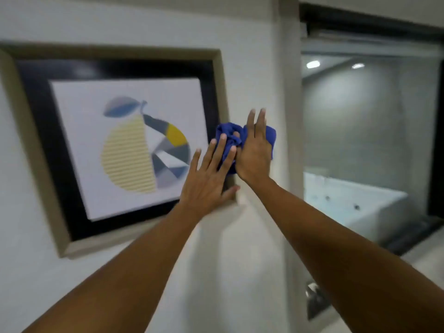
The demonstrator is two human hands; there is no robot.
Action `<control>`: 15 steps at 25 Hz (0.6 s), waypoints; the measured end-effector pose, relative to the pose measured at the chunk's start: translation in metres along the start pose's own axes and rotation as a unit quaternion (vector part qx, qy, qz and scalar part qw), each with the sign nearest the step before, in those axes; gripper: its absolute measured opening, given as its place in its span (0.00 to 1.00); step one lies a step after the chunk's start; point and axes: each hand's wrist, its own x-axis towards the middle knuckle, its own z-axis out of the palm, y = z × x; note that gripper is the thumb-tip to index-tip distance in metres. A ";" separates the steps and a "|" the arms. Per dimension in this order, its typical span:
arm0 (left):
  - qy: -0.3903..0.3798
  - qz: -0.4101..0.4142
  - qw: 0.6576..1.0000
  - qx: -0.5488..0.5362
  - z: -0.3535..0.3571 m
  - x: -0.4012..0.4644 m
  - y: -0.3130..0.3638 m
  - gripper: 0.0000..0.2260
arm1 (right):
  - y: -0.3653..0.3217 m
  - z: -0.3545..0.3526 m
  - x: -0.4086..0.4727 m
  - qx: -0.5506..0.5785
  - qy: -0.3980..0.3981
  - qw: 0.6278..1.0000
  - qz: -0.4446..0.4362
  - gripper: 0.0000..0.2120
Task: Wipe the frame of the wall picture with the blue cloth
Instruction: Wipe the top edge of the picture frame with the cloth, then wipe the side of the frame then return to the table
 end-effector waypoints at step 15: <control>-0.332 0.071 0.821 -0.460 0.316 -0.326 0.500 0.33 | 0.444 -0.107 -0.515 -0.264 -0.280 0.851 0.356 0.31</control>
